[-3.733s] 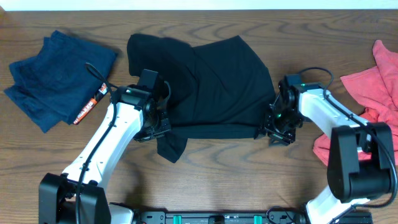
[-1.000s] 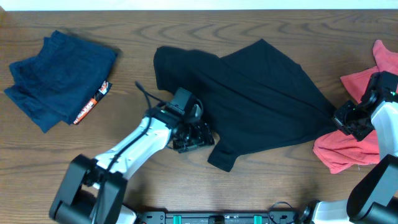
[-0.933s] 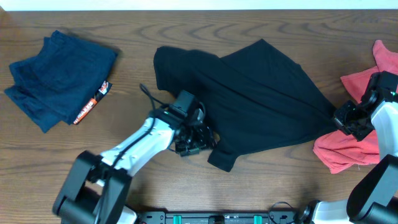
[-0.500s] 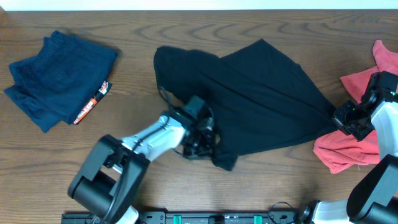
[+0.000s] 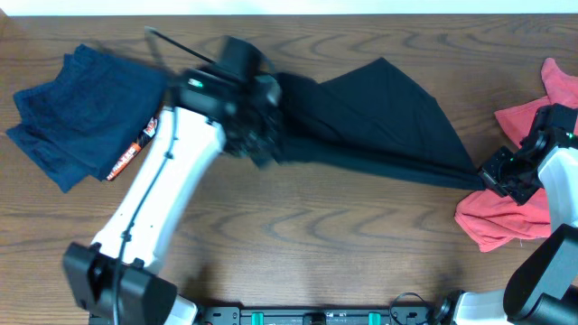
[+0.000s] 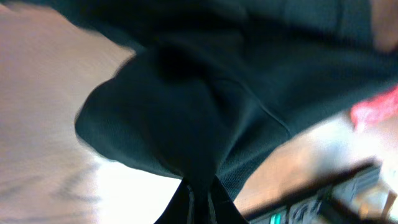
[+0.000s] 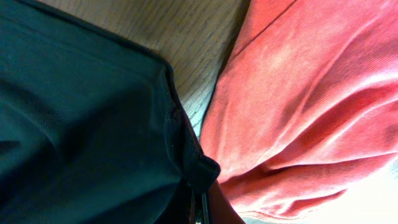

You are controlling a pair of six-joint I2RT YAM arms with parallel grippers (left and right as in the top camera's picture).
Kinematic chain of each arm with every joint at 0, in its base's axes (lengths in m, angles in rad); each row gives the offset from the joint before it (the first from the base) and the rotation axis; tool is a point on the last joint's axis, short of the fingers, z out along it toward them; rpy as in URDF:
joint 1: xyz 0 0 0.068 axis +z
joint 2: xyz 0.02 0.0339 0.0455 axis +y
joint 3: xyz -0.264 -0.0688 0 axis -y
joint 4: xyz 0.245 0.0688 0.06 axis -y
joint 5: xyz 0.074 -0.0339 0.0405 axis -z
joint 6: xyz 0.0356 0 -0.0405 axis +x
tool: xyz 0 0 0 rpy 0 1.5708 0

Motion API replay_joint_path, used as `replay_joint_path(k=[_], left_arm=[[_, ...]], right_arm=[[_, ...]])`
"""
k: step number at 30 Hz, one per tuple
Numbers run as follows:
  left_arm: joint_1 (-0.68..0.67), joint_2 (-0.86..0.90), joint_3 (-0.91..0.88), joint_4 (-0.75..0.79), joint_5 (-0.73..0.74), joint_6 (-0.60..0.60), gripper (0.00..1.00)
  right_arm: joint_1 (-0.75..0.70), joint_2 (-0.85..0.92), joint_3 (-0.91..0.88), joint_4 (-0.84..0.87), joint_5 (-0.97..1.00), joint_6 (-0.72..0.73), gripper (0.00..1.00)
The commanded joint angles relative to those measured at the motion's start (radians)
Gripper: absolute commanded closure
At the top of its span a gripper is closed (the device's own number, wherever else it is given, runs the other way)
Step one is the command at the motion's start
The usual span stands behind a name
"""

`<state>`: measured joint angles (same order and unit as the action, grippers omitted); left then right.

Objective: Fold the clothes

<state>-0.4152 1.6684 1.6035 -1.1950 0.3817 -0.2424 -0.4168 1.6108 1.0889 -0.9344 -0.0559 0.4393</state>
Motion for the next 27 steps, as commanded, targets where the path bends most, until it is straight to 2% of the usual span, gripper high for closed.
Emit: replay_joint_path(k=[1,6,10,12,13,14,18,20,23,27], left_arm=[[-0.132,0.059,-0.130,-0.002,0.024,0.020,0.94],[-0.335,0.081,-0.290,0.098,0.079,0.020,0.94],[-0.448,0.086,-0.322,0.112,0.078,0.022,0.94],[-0.467,0.086,-0.321,0.109,0.068,0.045,0.84],[-0.467,0.086,-0.320,0.101,0.038,0.048,0.73],[-0.461,0.086,-0.318,0.085,-0.015,0.047,0.67],[-0.386,0.078,-0.301,-0.019,-0.253,-0.020,0.64],[-0.328,0.069,-0.301,-0.035,-0.299,-0.060,0.61],[-0.230,0.067,-0.306,-0.028,-0.238,-0.172,0.50],[-0.172,0.067,-0.378,0.089,-0.038,-0.192,0.50]], right_arm=[[0.001,-0.003,0.002,0.000,0.031,-0.019,0.99],[0.001,-0.003,0.002,0.003,0.030,-0.018,0.99],[0.001,-0.003,0.002,0.002,0.030,-0.018,0.99],[0.001,-0.003,0.002,0.002,0.030,-0.018,0.99],[0.001,-0.003,0.002,0.001,0.030,-0.019,0.99],[0.001,-0.003,0.002,0.000,0.030,-0.019,0.99],[0.001,-0.003,0.002,0.000,0.030,-0.026,0.99],[0.001,-0.003,0.002,-0.001,0.030,-0.029,0.99],[0.001,-0.003,0.002,-0.002,0.030,-0.029,0.99],[0.001,-0.003,0.002,-0.001,0.030,-0.029,0.99]])
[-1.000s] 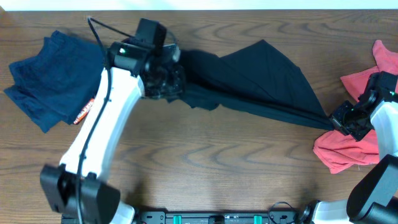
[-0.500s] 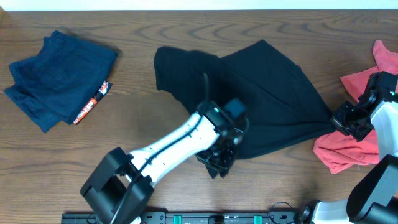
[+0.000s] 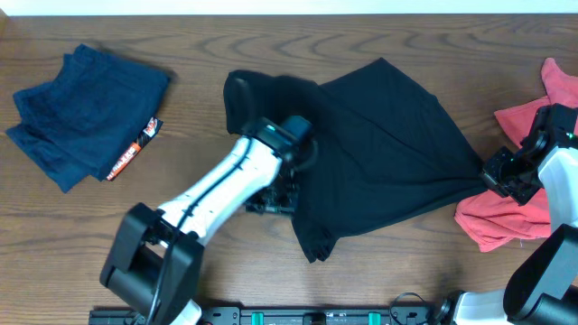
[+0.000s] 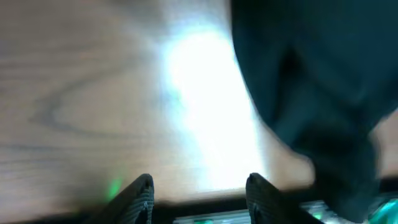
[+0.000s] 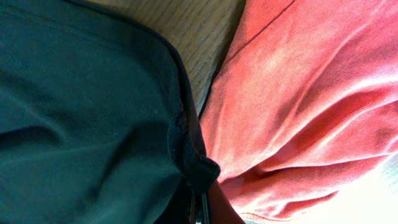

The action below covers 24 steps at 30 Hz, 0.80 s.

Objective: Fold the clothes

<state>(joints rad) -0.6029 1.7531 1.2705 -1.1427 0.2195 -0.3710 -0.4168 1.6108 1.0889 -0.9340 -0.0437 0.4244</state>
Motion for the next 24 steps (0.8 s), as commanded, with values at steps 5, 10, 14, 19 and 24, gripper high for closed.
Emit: replay_joint_path(k=[5,10,14,19,24], left_arm=[[0.012,-0.018,-0.190,0.228,0.294,-0.140,0.41],[0.010,-0.018,-0.298,0.381,0.413,-0.192,0.33],[0.001,-0.018,-0.352,0.499,0.436,-0.200,0.32],[-0.005,-0.017,-0.373,0.536,0.435,-0.210,0.66],[0.021,-0.018,-0.369,0.545,0.420,-0.196,0.94]], right_arm=[[0.001,-0.003,0.002,-0.001,0.022,-0.023,0.99],[-0.008,-0.003,0.002,-0.002,0.021,-0.029,0.99],[-0.010,-0.003,0.002,-0.006,0.021,-0.029,0.99],[-0.010,-0.003,0.002,-0.016,0.021,-0.029,0.99],[-0.010,-0.003,0.002,-0.017,0.021,-0.030,0.99]])
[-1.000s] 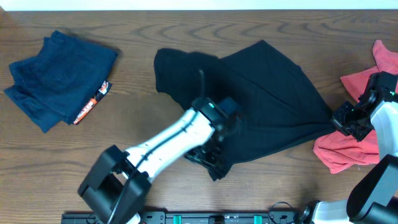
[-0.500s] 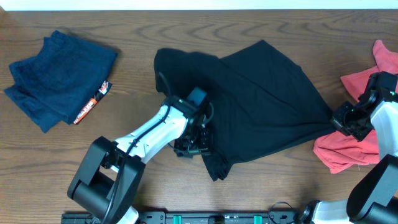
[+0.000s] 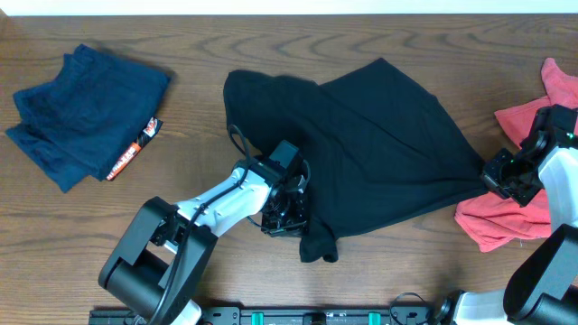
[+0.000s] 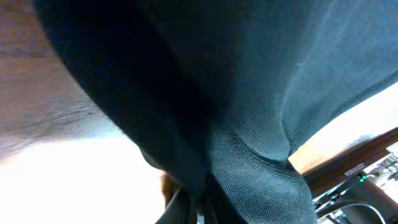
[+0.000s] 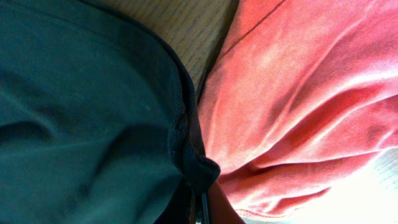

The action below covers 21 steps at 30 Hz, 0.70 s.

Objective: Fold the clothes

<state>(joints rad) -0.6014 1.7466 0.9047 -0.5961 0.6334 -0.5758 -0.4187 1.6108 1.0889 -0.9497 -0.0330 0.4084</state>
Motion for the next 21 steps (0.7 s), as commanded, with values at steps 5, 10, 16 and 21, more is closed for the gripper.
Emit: replay_joint_path(k=[5,10,16,21], left_arm=[[0.117,-0.033,0.084,-0.190,-0.081,0.122,0.94],[0.234,-0.103,0.280,-0.460,-0.240,0.284,0.94],[0.406,-0.184,0.657,-0.692,-0.270,0.389,0.94],[0.565,-0.220,0.995,-0.754,-0.268,0.388,0.94]], right_arm=[[-0.008,-0.003,0.002,-0.001,0.010,-0.031,0.99],[-0.008,-0.004,0.004,-0.008,-0.059,-0.122,0.99],[-0.011,-0.071,0.089,-0.069,-0.133,-0.149,0.99],[-0.022,-0.176,0.277,-0.191,-0.137,-0.162,0.99]])
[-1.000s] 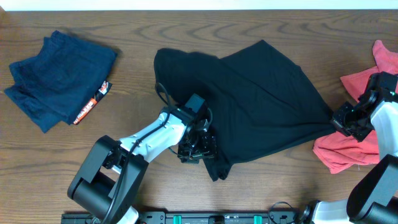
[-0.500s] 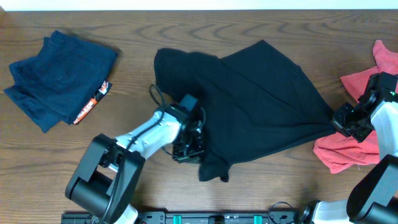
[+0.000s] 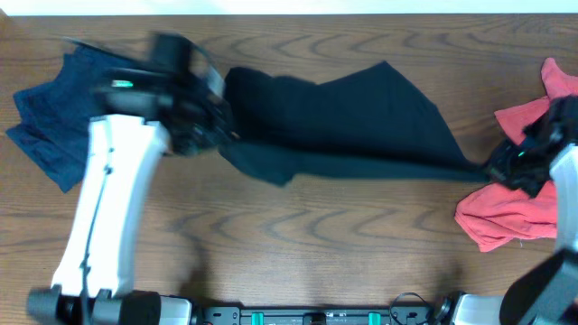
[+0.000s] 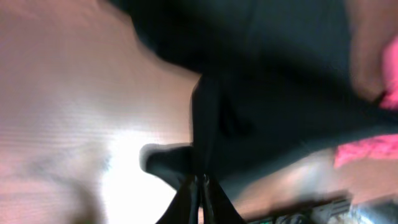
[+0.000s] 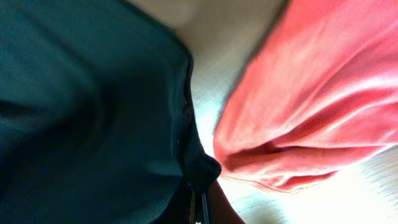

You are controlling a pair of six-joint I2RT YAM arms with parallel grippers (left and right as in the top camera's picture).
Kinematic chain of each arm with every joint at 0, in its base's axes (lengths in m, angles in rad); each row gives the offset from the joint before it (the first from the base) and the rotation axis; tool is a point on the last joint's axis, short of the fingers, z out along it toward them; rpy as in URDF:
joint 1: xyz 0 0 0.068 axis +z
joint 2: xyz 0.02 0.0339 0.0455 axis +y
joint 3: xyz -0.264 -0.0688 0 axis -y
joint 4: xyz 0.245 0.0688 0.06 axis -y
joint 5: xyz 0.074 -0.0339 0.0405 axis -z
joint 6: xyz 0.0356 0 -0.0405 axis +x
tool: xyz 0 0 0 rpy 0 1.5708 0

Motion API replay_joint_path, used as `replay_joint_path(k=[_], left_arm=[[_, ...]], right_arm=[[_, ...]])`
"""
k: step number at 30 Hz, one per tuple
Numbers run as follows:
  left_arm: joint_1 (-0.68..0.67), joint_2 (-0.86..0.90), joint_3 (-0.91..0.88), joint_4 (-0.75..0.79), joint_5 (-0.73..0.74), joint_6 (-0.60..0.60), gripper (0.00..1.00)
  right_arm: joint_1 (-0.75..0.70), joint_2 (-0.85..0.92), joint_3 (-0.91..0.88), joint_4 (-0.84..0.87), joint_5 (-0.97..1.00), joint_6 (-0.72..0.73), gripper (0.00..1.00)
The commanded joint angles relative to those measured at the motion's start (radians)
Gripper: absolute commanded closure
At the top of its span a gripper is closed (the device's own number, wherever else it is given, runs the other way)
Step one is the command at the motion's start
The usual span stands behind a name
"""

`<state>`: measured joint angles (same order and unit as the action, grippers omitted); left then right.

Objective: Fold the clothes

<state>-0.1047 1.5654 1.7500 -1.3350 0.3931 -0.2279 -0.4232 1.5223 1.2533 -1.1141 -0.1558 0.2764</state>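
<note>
A black garment [image 3: 352,117] hangs stretched in a long band across the middle of the table. My left gripper [image 3: 217,135] is shut on its left end, and the left wrist view shows the black cloth [image 4: 249,106] pinched between the closed jaws [image 4: 200,183]. My right gripper [image 3: 499,167] is shut on the garment's right tip. In the right wrist view a bunched knot of black fabric [image 5: 93,93] sits at the closed fingertips [image 5: 198,193]. The arms and wrist views are motion-blurred.
A folded dark blue garment [image 3: 63,117] with an orange tag lies at the back left, just behind my left arm. A crumpled red garment [image 3: 506,217] lies at the right edge beside my right gripper, also filling the right wrist view as red cloth [image 5: 311,93].
My left gripper, shut on the black garment's front hem near the table's front middle, is now at the back left. The garment has gone from spread out to a taut narrow band.
At first both grippers held the black garment stretched. Then the left gripper stood open over the table by the front hem, with the garment spread wide. It then shut on that hem, and now holds it at the back left. The right gripper kept its hold throughout.
</note>
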Motion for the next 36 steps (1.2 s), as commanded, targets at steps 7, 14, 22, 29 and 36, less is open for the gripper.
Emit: replay_joint_path(k=[7,14,22,29,36], left_arm=[[0.150,-0.071,0.503,-0.014,-0.027,0.040,0.94],[0.122,-0.080,0.544,-0.135,0.089,0.029,0.94],[-0.075,0.032,0.390,-0.237,0.097,0.041,0.87],[-0.267,0.187,0.117,-0.023,0.097,0.062,0.47],[-0.412,0.409,0.068,0.213,0.097,0.217,0.44]], right_arm=[[-0.023,-0.225,0.410,-0.146,-0.014,-0.031,0.99],[-0.023,-0.274,0.512,-0.203,-0.005,-0.031,0.99],[-0.022,-0.198,0.446,-0.263,0.025,-0.039,0.99],[-0.022,-0.142,0.418,-0.283,0.025,-0.069,0.99],[-0.022,-0.139,0.418,-0.286,0.025,-0.069,0.99]])
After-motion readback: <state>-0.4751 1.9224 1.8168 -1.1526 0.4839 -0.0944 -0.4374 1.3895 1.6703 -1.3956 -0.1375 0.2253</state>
